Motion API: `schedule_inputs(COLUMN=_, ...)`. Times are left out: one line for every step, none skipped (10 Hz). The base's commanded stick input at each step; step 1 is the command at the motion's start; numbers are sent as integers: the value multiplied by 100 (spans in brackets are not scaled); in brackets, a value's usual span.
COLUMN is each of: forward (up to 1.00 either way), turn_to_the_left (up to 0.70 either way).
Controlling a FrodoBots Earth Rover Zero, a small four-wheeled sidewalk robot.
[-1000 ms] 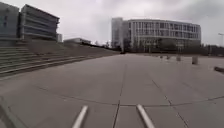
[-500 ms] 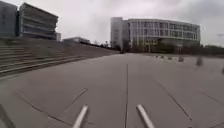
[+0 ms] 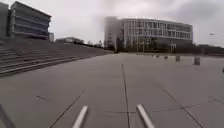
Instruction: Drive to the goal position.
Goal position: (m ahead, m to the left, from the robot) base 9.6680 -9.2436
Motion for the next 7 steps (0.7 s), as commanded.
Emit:
schedule_inputs(forward=100, turn_to_the_left=-27)
schedule_inputs(forward=100, turn_to_the_left=-27)
schedule_inputs(forward=100, turn_to_the_left=-27)
schedule_inputs(forward=100, turn_to_the_left=-14)
schedule_inputs(forward=100, turn_to_the_left=0)
schedule_inputs(forward=100, turn_to_the_left=0)
schedule_inputs(forward=100, turn_to_the_left=0)
